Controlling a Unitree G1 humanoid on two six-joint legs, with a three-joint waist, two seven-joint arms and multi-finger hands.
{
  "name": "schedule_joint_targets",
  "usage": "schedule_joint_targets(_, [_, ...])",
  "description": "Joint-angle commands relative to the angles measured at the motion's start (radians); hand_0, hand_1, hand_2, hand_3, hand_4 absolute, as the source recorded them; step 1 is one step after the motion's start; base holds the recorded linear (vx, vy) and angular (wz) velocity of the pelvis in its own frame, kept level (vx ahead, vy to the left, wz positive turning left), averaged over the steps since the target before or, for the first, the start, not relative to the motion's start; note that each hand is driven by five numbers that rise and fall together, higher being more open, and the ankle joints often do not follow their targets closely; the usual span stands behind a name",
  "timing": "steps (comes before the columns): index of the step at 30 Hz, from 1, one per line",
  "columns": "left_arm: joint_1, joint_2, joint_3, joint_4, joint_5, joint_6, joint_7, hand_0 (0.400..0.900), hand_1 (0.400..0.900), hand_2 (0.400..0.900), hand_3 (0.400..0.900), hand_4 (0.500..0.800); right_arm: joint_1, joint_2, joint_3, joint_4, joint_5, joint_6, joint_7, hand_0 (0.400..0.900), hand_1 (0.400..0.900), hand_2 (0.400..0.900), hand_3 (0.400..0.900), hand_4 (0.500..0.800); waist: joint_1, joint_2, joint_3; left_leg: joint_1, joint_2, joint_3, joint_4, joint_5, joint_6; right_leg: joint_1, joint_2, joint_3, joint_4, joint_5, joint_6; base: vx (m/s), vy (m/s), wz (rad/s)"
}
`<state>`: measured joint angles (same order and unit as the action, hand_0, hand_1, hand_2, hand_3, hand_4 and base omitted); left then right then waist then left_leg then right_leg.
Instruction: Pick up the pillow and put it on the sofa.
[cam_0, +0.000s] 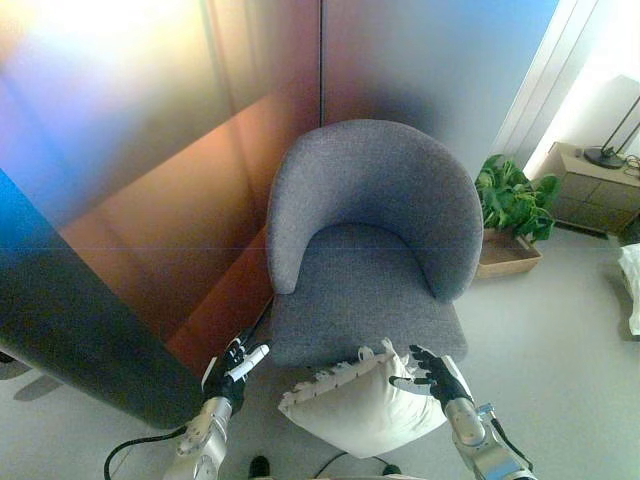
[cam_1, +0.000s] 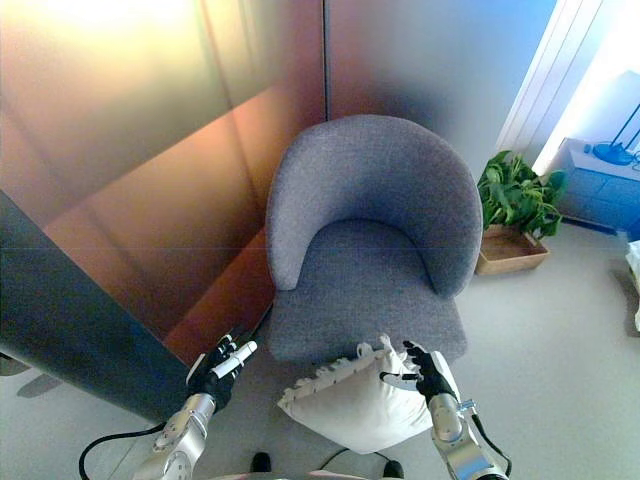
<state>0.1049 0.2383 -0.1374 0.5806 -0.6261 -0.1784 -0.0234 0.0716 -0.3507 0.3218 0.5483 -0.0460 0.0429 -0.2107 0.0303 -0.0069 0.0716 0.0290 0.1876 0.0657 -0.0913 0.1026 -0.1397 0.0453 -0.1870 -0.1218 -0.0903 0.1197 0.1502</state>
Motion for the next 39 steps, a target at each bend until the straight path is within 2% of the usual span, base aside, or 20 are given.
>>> schedule_joint_targets(1, [-0.079, 0.053, 0.038, -0.070, 0.010, -0.098, -0.021, 0.900, 0.900, 0.900, 0.900, 0.800, -0.088, -0.032, -0.016, -0.040, -0.054, -0.038, -0.022, 0.900, 0.900, 0.900, 0.900, 0.800, 0.009, -0.030, -0.005, 0.051, 0.012, 0.008, 0.004, -0.043, 0.017, 0.021, -0.084, -0.024, 0.013, 0.004, 0.048, 0.03, 0.003, -0.05])
schedule_joint_targets(9, [-0.070, 0.051, 0.038, -0.053, 0.016, -0.102, -0.021, 0.900, 0.900, 0.900, 0.900, 0.800, -0.099, -0.051, -0.005, 0.036, -0.152, -0.021, -0.030, 0.900, 0.900, 0.900, 0.900, 0.800, 0.016, -0.031, 0.000, 0.059, 0.015, 0.004, 0.007, -0.046, 0.020, 0.020, -0.082, -0.009, 0.016, 0.000, 0.046, 0.03, 0.001, -0.02])
schedule_joint_targets(22, [-0.091, 0.062, -0.007, -0.045, 0.021, -0.095, -0.028, 0.900, 0.900, 0.900, 0.900, 0.800, -0.190, -0.083, 0.055, 0.192, -0.220, 0.014, -0.062, 0.900, 0.900, 0.900, 0.900, 0.800, 0.048, -0.023, 0.029, 0.039, 0.011, -0.018, 0.008, -0.050, 0.018, 0.000, -0.088, -0.014, 0.014, 0.007, 0.053, 0.01, -0.002, 0.05])
schedule_joint_targets(32, [-0.209, 0.063, -0.061, -0.037, -0.018, -0.129, 0.000, 0.900, 0.900, 0.900, 0.900, 0.800, -0.375, -0.106, 0.124, 0.332, -0.202, -0.012, -0.111, 0.900, 0.900, 0.900, 0.900, 0.800, 0.060, -0.008, 0.124, -0.030, 0.005, -0.047, 0.034, -0.050, 0.019, -0.072, -0.089, 0.012, 0.034, 0.012, 0.046, -0.09, -0.005, 0.00])
schedule_joint_targets(35, [-0.212, 0.063, -0.062, -0.035, -0.019, -0.131, 0.000, 0.900, 0.900, 0.900, 0.900, 0.800, -0.381, -0.106, 0.125, 0.336, -0.203, -0.014, -0.111, 0.900, 0.900, 0.900, 0.900, 0.800, 0.060, -0.007, 0.127, -0.032, 0.004, -0.048, 0.035, -0.051, 0.019, -0.074, -0.089, 0.013, 0.035, 0.012, 0.046, -0.04, 0.002, 0.00])
schedule_joint_targets(37, [-0.249, 0.057, -0.079, -0.007, -0.032, -0.163, 0.006, 0.900, 0.900, 0.900, 0.900, 0.800, -0.447, -0.122, 0.152, 0.367, -0.230, -0.022, -0.117, 0.900, 0.900, 0.900, 0.900, 0.800, 0.061, 0.002, 0.168, -0.068, -0.002, -0.061, 0.052, -0.055, 0.020, -0.107, -0.094, 0.024, 0.050, 0.008, 0.049, -0.13, 0.017, 0.03])
schedule_joint_targets(39, [-0.263, 0.057, -0.084, -0.001, -0.037, -0.171, 0.007, 0.900, 0.900, 0.900, 0.900, 0.800, -0.473, -0.128, 0.159, 0.378, -0.222, -0.019, -0.116, 0.900, 0.900, 0.900, 0.900, 0.800, 0.062, 0.005, 0.181, -0.080, -0.004, -0.064, 0.056, -0.055, 0.020, -0.117, -0.095, 0.026, 0.053, 0.008, 0.049, -0.10, 0.014, 0.03])
